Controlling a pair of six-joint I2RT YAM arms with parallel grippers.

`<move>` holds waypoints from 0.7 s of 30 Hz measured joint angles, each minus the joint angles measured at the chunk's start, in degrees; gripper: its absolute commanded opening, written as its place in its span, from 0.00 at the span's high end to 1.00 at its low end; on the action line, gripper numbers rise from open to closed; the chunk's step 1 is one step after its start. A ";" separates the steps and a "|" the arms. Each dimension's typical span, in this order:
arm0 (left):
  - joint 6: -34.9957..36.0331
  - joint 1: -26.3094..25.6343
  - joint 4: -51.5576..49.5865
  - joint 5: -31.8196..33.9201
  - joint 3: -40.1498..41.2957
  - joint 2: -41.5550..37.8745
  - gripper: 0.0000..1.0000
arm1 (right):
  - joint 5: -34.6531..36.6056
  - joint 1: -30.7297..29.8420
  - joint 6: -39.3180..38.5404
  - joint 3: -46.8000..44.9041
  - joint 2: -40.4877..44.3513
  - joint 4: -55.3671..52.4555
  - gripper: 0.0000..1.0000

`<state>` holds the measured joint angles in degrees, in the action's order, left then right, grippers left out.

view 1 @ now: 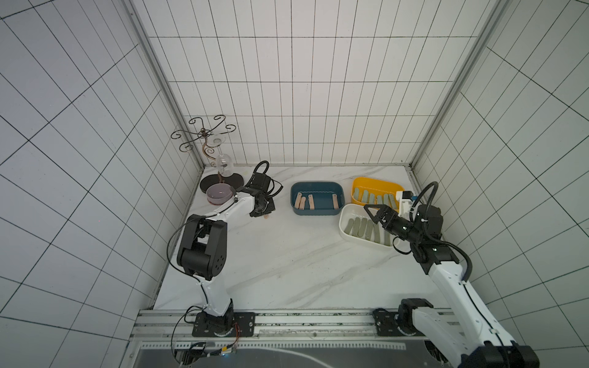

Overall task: Place the fruit knives into the storage box by color
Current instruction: Pick up the fruit knife from the center of the board, then place the fruit knife in the storage box.

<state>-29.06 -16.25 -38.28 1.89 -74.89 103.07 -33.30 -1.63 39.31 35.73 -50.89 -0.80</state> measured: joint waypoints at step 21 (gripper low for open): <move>-2.45 -16.83 4.85 -9.18 -24.28 10.60 0.80 | -0.22 1.38 -2.08 0.00 -1.07 -2.19 0.00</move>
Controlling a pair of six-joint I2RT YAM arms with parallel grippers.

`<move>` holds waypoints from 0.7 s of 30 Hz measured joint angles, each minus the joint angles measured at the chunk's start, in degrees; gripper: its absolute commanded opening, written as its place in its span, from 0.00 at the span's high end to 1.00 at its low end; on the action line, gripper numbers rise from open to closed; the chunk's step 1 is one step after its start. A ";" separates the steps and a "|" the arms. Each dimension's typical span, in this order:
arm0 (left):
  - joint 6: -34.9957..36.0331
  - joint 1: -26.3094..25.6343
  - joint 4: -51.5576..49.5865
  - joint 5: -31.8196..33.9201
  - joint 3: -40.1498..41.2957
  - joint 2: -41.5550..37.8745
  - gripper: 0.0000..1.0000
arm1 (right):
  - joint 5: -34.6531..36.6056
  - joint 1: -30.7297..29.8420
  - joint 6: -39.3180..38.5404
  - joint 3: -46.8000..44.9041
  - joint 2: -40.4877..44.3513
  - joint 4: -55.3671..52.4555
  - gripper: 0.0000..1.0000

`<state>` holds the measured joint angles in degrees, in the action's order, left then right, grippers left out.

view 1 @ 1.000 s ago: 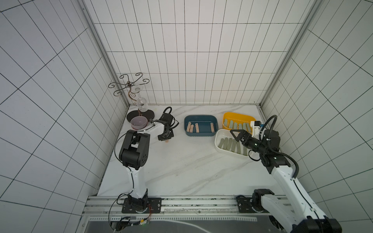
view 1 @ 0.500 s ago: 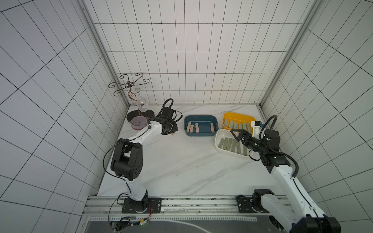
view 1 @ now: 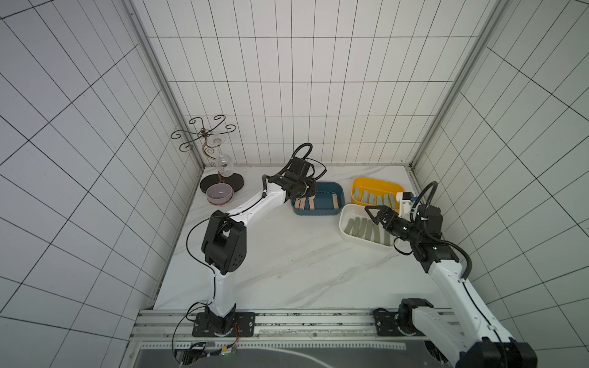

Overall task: Place the fruit knives into the storage box by color
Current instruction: Place the fruit knife in the storage box.

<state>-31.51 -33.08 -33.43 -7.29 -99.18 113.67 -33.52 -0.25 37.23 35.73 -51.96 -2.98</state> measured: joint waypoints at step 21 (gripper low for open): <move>-4.57 -3.23 7.72 -5.55 -11.76 20.31 0.79 | -0.72 0.00 -1.97 0.15 1.64 -7.41 0.00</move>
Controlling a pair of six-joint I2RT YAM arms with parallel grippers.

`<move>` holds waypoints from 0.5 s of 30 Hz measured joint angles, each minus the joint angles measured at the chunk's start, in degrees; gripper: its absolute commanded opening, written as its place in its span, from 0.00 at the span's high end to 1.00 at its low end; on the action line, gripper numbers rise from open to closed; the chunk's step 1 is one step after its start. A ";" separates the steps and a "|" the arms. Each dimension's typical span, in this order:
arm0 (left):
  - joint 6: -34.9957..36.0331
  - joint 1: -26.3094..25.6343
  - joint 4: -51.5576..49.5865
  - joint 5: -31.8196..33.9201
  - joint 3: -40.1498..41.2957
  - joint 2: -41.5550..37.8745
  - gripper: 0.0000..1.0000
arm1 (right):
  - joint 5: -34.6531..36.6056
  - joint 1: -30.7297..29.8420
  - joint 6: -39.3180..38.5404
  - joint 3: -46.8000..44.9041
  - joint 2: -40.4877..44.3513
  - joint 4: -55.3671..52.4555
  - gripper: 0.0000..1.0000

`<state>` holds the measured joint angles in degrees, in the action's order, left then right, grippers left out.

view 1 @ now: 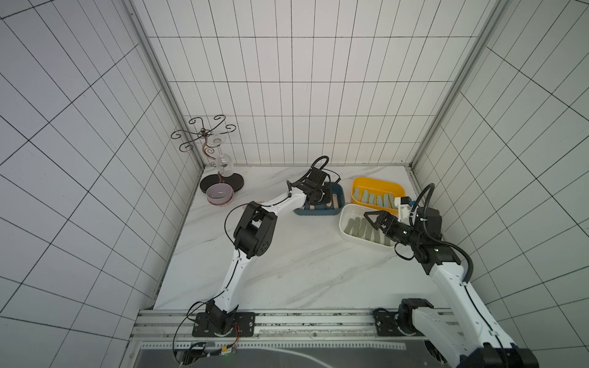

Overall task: Place the fruit knives into the storage box by color
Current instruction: Place the fruit knife in the storage box.

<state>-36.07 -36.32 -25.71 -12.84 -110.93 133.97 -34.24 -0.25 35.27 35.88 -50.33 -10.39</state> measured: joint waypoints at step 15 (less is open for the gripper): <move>-2.60 0.00 1.75 -0.70 -2.32 4.68 0.78 | 0.04 0.00 -0.02 0.00 0.11 -0.37 0.00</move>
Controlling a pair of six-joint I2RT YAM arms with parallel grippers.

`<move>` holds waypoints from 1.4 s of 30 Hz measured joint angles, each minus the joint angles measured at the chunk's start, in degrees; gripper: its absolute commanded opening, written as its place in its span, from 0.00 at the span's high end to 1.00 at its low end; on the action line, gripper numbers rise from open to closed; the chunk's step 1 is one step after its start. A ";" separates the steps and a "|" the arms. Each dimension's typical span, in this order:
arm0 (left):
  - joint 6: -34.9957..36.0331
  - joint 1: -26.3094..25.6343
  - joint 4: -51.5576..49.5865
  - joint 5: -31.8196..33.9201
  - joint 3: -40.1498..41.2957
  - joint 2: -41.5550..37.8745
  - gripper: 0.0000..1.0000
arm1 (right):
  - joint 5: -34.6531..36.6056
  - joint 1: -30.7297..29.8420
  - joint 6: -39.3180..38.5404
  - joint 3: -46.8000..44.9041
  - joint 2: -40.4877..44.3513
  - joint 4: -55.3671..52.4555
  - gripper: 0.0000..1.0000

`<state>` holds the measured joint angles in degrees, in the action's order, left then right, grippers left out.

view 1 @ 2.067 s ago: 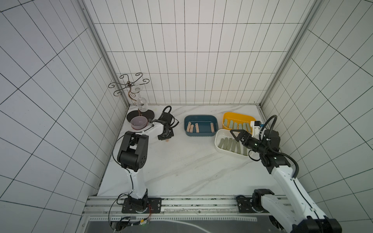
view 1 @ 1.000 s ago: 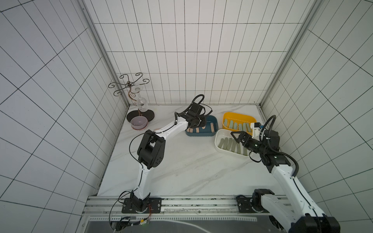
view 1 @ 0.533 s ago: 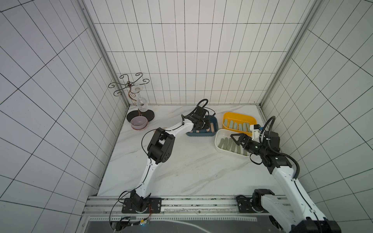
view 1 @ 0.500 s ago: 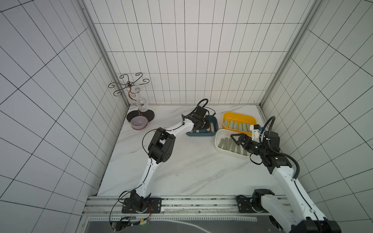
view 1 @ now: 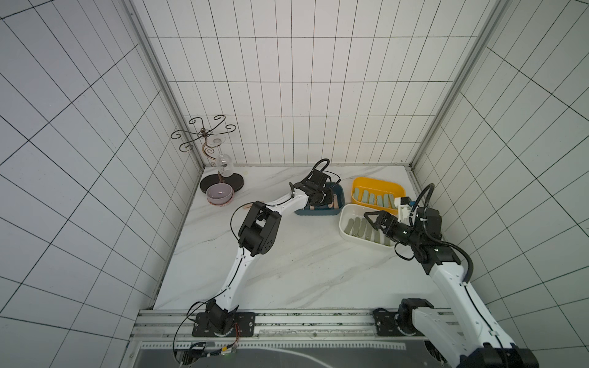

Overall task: Place the fruit knives into the storage box by color
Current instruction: Place the fruit knife in the storage box, then pick up the fruit knife from the center of the board.

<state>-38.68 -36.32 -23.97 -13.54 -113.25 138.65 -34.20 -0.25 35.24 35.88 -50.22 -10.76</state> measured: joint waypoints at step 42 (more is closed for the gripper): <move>5.29 23.71 -3.10 1.36 18.67 -29.27 0.10 | 0.35 0.00 3.52 0.04 3.19 3.41 0.00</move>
<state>-33.39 -12.60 -27.07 -12.19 -94.59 109.38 -33.85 -0.25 38.76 35.92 -47.03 -7.35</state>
